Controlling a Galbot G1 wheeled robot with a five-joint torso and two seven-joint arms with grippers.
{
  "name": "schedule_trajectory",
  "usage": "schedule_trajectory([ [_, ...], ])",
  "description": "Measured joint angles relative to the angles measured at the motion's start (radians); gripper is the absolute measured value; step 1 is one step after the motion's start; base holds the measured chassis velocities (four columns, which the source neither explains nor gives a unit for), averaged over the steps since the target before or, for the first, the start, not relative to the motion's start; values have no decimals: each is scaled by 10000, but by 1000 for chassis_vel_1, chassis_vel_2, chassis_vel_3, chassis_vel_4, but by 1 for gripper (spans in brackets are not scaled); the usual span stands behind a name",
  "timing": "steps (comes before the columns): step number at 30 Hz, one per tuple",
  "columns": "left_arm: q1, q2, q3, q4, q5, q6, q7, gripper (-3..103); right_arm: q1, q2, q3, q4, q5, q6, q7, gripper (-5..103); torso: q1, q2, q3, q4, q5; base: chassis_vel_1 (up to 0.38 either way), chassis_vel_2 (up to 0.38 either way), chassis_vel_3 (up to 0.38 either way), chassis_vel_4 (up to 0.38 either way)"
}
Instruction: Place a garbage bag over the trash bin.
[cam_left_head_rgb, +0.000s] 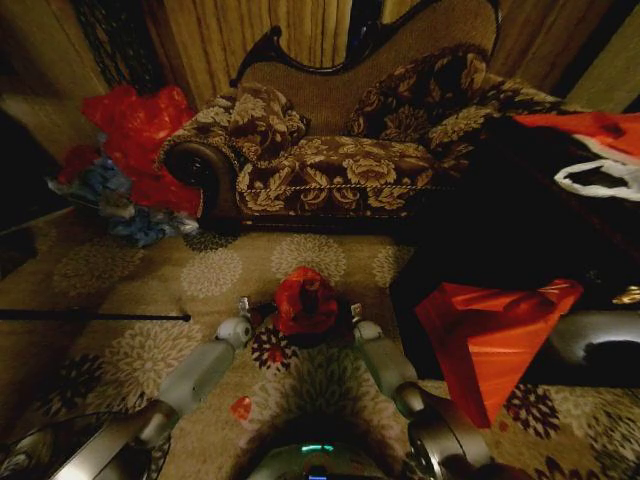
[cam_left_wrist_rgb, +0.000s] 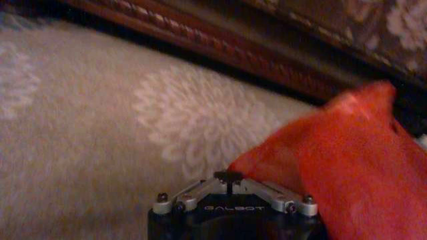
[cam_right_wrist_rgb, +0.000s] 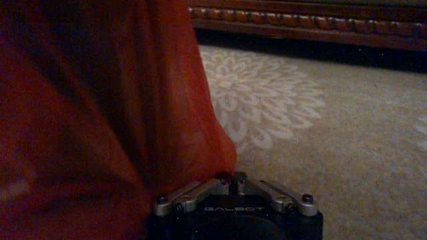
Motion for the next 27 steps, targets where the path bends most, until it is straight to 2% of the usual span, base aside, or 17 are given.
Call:
schedule_trajectory([
  [3, -651, -645, -142, 990, -141, -51, -604, 0, -272, -138, -142, 431, -61, 58, -4, 0, 0, 0, 0, -5, 0, 0, 0, 0, 0],
  [9, -765, -849, -78, 1631, 312, 64, -727, 0, -551, -408, -383, 1103, -48, 143, -3, 0, 0, 0, 0, 0, -3, 0, 0, 0, 0],
  [12, -654, -867, 66, 1867, 729, 337, -729, 0, -598, -587, -404, 1318, -12, 264, -18, 0, 0, 0, 0, 0, -5, 0, 0, 0, 0],
  [19, -340, -707, 381, 1706, 1082, 666, -568, 0, -269, -493, -41, 692, 51, 714, 33, 0, 0, 0, 0, -3, -4, 0, 0, 0, 0],
  [27, -6, -264, 484, 1157, 1203, 561, -297, 0, 55, -306, 212, 302, -84, 751, 151, 0, 0, 0, 0, 3, -4, 0, 0, 0, 0],
])
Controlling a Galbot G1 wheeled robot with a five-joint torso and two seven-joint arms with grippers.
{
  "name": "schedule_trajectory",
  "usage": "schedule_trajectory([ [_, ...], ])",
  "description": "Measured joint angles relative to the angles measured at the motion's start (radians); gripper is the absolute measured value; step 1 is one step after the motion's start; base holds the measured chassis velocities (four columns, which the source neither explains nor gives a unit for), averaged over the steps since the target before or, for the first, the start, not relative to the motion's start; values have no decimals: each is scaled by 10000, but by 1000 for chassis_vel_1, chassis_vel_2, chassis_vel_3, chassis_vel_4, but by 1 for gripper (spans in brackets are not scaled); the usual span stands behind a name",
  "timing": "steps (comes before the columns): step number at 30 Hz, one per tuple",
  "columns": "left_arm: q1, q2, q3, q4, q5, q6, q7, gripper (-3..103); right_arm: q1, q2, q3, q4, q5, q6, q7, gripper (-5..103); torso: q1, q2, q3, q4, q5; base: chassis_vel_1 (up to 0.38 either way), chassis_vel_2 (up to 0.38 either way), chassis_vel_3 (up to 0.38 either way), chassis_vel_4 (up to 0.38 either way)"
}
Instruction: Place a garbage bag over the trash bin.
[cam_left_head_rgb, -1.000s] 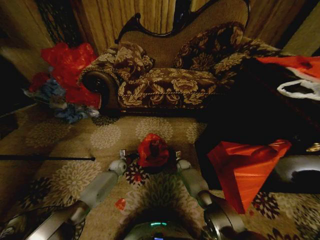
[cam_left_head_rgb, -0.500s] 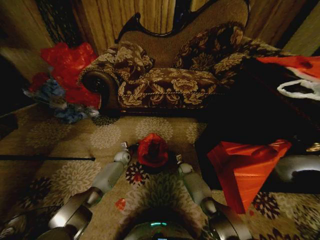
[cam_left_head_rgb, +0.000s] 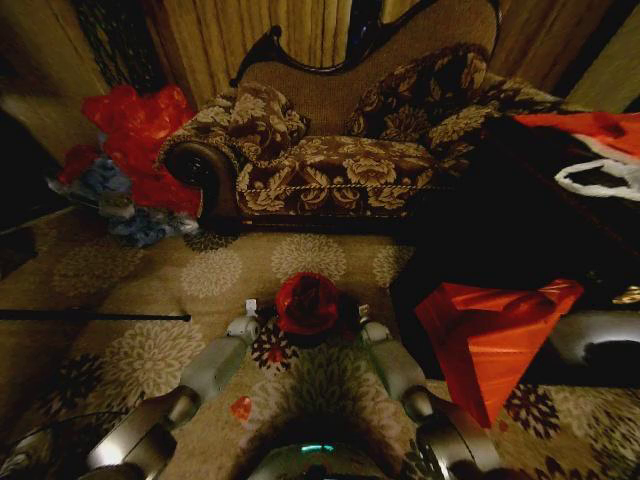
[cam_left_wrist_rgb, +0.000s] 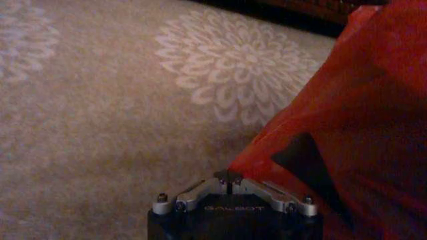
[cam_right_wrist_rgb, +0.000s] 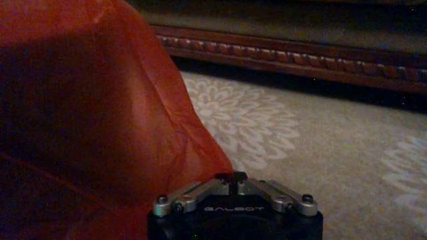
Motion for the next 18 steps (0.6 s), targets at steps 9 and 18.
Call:
schedule_trajectory([
  [9, 343, 800, 143, -488, 385, -210, 645, 0, -1195, -695, -387, 1575, 52, -649, -11, 0, 0, 0, -1, -2, -1, 0, 0, 0, 0],
  [18, 522, 1182, 223, -954, 476, -943, 730, 0, -2279, -1600, -521, 3415, 737, -777, -30, 0, 0, 1, -2, -7, 3, 0, 0, 0, 0],
])
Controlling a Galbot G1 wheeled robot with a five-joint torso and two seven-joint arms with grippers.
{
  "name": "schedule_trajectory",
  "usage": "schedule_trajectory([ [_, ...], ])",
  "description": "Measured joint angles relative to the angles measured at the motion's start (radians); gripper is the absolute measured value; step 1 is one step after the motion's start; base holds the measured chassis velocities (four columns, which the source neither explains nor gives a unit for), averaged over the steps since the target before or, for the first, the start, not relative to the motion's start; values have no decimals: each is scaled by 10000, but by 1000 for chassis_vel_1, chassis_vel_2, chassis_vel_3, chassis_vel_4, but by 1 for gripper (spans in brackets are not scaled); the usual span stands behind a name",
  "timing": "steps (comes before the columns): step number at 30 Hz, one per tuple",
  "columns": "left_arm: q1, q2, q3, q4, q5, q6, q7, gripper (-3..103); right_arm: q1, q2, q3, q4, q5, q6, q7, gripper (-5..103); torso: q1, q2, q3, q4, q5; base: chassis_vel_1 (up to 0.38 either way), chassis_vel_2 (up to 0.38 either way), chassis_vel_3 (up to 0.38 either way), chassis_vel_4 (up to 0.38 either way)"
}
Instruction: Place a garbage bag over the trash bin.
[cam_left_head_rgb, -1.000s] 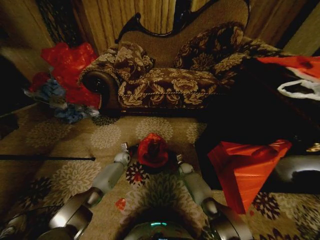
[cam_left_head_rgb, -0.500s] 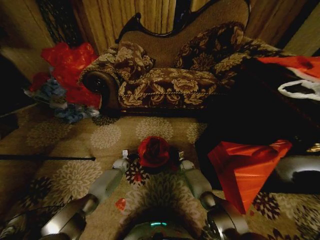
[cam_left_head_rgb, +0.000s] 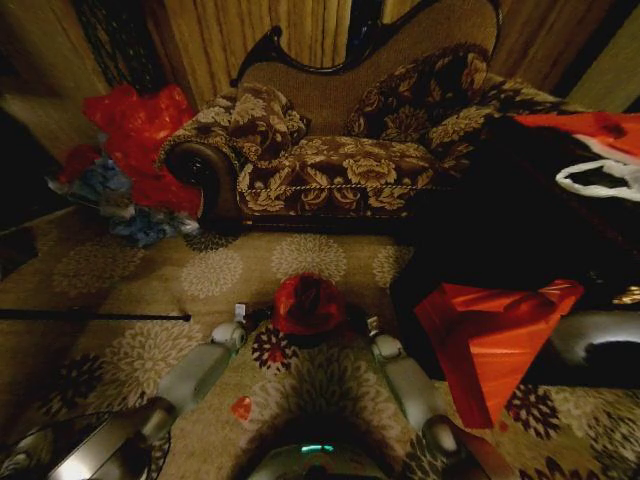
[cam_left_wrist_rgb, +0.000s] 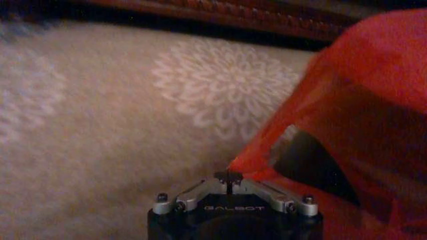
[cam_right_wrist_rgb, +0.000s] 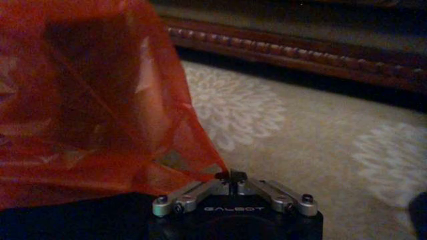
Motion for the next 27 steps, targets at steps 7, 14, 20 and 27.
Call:
schedule_trajectory([
  [7, 1093, 885, -8, -1554, 74, -143, -538, 11, -1112, -894, 34, 2022, 937, -69, -26, 18, -1, 0, 0, 3, -7, 0, 0, 0, 0],
  [14, 2018, 1231, -676, -2238, 46, -816, -534, 44, -1924, -1378, 488, 4371, 2409, 384, 162, 44, -1, 0, 1, 0, -5, 0, 0, 0, 0],
  [20, 3217, 1684, -2003, -4266, -1057, -873, -787, 60, -1450, -1915, -491, 6408, 3167, -554, 563, 66, -2, 1, -1, 5, -4, 0, 0, 0, 0],
  [27, 3480, 2006, -3501, -6286, -2282, -606, -2060, 87, 462, -2120, -2727, 6016, 2762, -2908, -287, 63, 1, 0, 2, 5, 3, 0, 0, 0, 0],
])
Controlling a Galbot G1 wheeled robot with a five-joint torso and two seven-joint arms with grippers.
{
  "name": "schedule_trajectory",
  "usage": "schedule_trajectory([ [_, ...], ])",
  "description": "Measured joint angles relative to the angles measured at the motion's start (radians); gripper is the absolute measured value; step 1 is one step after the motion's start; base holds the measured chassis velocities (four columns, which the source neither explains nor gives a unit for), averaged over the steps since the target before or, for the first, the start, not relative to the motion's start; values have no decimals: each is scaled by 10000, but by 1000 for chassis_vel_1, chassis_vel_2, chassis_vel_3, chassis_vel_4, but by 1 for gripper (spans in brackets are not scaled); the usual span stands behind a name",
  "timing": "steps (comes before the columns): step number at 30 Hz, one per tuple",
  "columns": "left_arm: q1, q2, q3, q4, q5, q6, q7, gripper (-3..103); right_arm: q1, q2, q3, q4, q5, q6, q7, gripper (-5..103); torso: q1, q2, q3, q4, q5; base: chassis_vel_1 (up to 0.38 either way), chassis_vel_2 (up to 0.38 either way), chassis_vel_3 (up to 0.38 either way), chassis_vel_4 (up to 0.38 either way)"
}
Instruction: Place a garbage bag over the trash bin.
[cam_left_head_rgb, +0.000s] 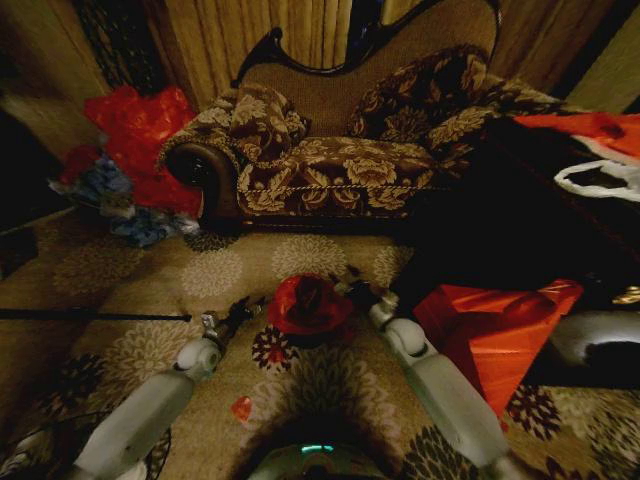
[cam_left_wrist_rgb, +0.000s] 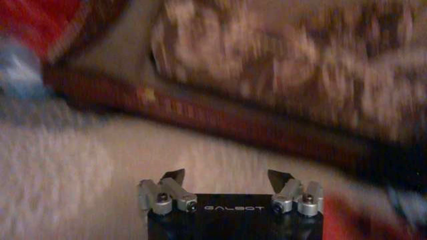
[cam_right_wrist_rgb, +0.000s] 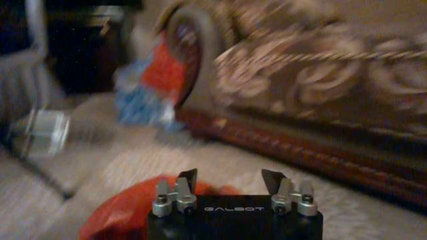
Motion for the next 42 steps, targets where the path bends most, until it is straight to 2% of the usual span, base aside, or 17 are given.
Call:
schedule_trajectory([
  [2, -233, 126, -702, -593, -447, 59, -375, 97, 704, -58, -734, -413, -335, -473, -146, 52, 0, 0, 0, -1, -5, 0, 0, 0, 0],
  [3, -233, 126, -702, -593, -447, 59, -375, 97, 704, -58, -734, -413, -335, -473, -146, 52, 0, 0, 0, -1, -5, 0, 0, 0, 0],
  [4, -354, 172, -917, -789, -580, 24, -548, 98, 913, -130, -1017, -567, -480, -625, -246, 47, 1, 0, 0, 0, -8, 0, 0, 0, 0],
  [7, -736, 272, -1534, -1484, -1058, -9, -985, 99, 1241, -261, -1697, -907, -729, -828, -397, 31, 0, 0, 0, -6, -5, 0, 0, 0, 0],
  [9, -825, 306, -1683, -1687, -1170, -6, -1044, 99, 1328, -241, -1899, -1074, -775, -845, -429, 31, 0, 0, 0, -6, -5, 0, 0, 0, 0],
  [12, -1023, 438, -2059, -2239, -1503, 64, -1231, 99, 1669, -6, -2420, -1702, -871, -865, -525, 15, 1, 0, 0, -5, -6, 0, 0, 0, 0],
  [13, -1023, 438, -2059, -2239, -1503, 64, -1231, 99, 1669, -6, -2420, -1702, -871, -865, -525, 15, 1, 0, 0, -5, -6, 0, 0, 0, 0],
  [16, -1127, 481, -2371, -2555, -1701, 146, -1331, 99, 2179, 357, -2923, -2365, -858, -887, -529, 2, 0, 0, 0, -4, -6, 0, 0, 0, 0],
  [23, -1194, 494, -2726, -3007, -1893, 177, -1380, 100, 3582, 951, -4109, -3868, -858, -962, -794, 0, 0, 0, 0, 0, -11, 0, 0, 0, 0],
  [25, -1410, 543, -2845, -3195, -1986, 230, -1415, 100, 4174, 1179, -4744, -4513, -718, -1226, -931, 0, 0, -1, 0, -1, -7, 0, 0, 0, 0],
  [30, -1932, 769, -2890, -3247, -2030, 261, -1482, 100, 4764, 1681, -5449, -5790, -718, -1497, -1264, 0, 0, 0, 0, -4, -7, 0, 0, 0, 0],
  [31, -1932, 769, -2890, -3247, -2030, 261, -1482, 100, 4764, 1681, -5449, -5790, -718, -1497, -1264, 0, 0, 0, 0, -4, -7, 0, 0, 0, 0],
  [36, -1926, 874, -3170, -3302, -2184, 302, -1468, 100, 5005, 2682, -5785, -7425, -1217, -1513, -1485, 0, -1, 0, -1, -4, -9, 0, 0, 0, 0],
  [37, -1926, 874, -3170, -3302, -2184, 302, -1468, 100, 5005, 2682, -5785, -7425, -1217, -1513, -1485, 0, -1, 0, -1, -4, -9, 0, 0, 0, 0],
  [42, -1553, 783, -3516, -3404, -2187, 311, -1420, 100, 5013, 3567, -5712, -8600, -2015, -1515, -1566, 0, -1, 0, -1, -3, -8, 0, 0, 0, 0],
])
